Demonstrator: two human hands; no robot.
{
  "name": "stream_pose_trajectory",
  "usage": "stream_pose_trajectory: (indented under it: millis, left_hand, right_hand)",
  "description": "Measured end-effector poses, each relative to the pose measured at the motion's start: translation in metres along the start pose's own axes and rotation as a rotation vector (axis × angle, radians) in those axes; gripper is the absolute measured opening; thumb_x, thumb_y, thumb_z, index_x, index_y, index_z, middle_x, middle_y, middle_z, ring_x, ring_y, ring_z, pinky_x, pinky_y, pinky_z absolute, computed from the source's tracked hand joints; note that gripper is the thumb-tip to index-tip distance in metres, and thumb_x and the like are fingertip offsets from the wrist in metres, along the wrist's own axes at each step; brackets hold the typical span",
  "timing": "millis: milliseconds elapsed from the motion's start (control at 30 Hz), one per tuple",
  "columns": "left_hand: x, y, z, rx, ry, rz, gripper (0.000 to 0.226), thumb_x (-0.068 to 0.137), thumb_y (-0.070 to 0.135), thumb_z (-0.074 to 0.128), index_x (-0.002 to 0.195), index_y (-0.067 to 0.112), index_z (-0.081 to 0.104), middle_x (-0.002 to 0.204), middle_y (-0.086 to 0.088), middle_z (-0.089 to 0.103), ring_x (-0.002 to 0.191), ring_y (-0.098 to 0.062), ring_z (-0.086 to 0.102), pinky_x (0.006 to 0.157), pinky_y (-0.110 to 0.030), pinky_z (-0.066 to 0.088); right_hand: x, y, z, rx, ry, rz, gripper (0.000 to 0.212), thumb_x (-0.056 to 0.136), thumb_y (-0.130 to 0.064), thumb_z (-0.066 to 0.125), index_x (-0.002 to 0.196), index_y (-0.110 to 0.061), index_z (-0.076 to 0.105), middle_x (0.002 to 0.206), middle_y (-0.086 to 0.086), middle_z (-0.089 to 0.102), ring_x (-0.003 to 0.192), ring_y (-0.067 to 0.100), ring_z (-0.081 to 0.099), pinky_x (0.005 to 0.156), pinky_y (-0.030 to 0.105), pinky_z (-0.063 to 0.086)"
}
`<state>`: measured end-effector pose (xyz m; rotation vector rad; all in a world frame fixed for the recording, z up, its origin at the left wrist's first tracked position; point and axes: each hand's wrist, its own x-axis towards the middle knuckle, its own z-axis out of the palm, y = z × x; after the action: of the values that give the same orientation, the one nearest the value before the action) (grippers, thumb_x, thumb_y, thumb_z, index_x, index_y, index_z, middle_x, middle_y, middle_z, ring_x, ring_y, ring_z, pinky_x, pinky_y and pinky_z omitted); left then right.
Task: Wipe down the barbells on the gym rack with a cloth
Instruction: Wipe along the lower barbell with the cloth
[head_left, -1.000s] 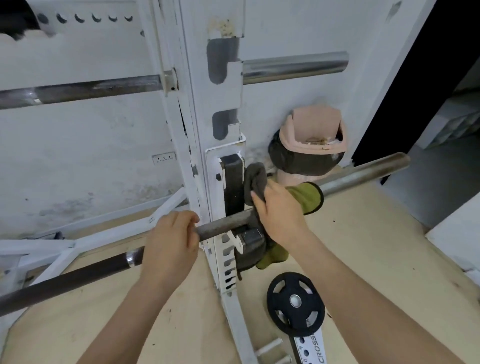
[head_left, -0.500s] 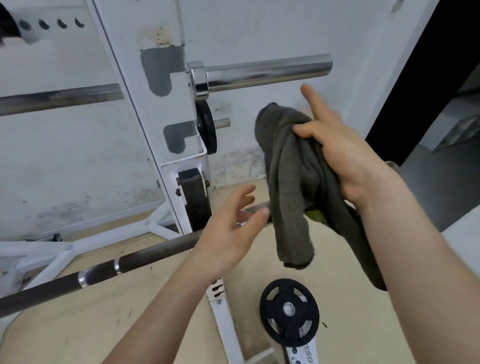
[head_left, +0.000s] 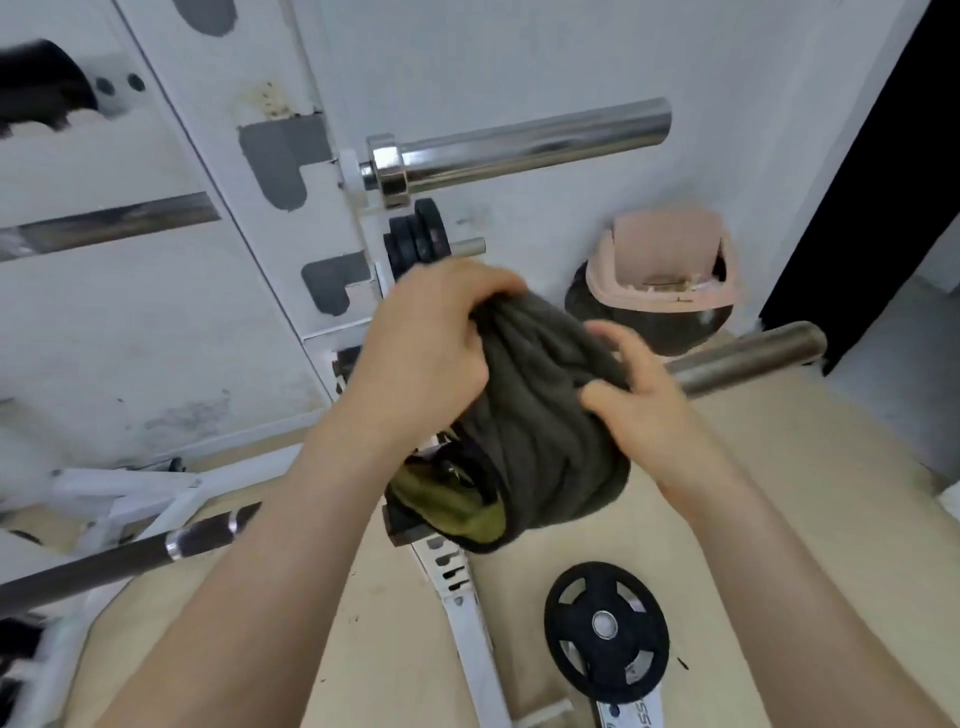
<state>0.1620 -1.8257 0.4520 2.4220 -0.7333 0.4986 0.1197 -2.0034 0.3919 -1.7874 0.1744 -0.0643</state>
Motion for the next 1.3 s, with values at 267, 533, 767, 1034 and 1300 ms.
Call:
stream_pose_trajectory:
  millis: [267,533,767,1034,1300]
  left_hand:
    - [-0.093,-0.042,0.035,0.258,-0.154,-0.324,0.033,0.081,0.001,0.052,0.099,0.022,0.07,0.099,0.004,0.069,0.089,-0.022,0.062,0.072,-0.03,0.047]
    - [-0.115,-0.052,0.055,0.188,-0.171,-0.388,0.036,0.08,0.002,0.051,0.106,0.022,0.068,0.101,0.003,0.067,0.094,-0.021,0.058,0.073,-0.03,0.048]
    - [-0.117,-0.057,0.06,0.218,-0.175,-0.375,0.039,0.084,0.01,0.047,0.116,0.025,0.061,0.114,0.009,0.063,0.103,-0.016,0.054,0.083,-0.026,0.044]
    - [-0.1,-0.049,0.066,0.179,-0.166,-0.293,0.04,0.087,0.012,0.054,0.126,0.02,0.055,0.127,0.003,0.058,0.114,-0.017,0.05,0.093,-0.028,0.042]
    - [-0.077,-0.033,0.077,0.107,-0.183,-0.303,0.056,0.087,0.011,0.052,0.141,0.017,0.037,0.133,-0.005,0.052,0.118,-0.022,0.048,0.094,-0.03,0.039]
  right_hand:
    - [0.012,0.05,0.078,-1.162,-0.238,-0.41,0.123,0.064,-0.054,0.078,0.152,-0.019,0.0,0.159,0.009,0.006,0.147,0.025,0.009,0.115,0.053,0.014]
    - [0.072,0.053,0.076,-1.134,-0.357,-0.645,0.076,0.061,-0.091,0.044,0.104,-0.029,0.051,0.089,-0.008,0.062,0.08,0.017,0.06,0.07,0.035,0.049]
    - [0.09,0.048,0.057,-1.065,-0.226,-0.53,0.055,0.1,-0.052,0.028,0.058,-0.019,0.039,0.057,-0.002,0.045,0.053,0.015,0.045,0.05,0.03,0.027]
    - [0.069,0.061,0.033,-1.164,-0.086,-0.511,0.04,0.099,-0.047,0.027,0.084,-0.022,0.055,0.098,0.004,0.066,0.101,0.025,0.059,0.096,0.044,0.037]
    - [0.069,0.077,0.04,-1.149,0.017,-0.664,0.043,0.097,-0.046,0.037,0.076,-0.016,0.06,0.073,0.003,0.066,0.07,0.025,0.062,0.068,0.035,0.041]
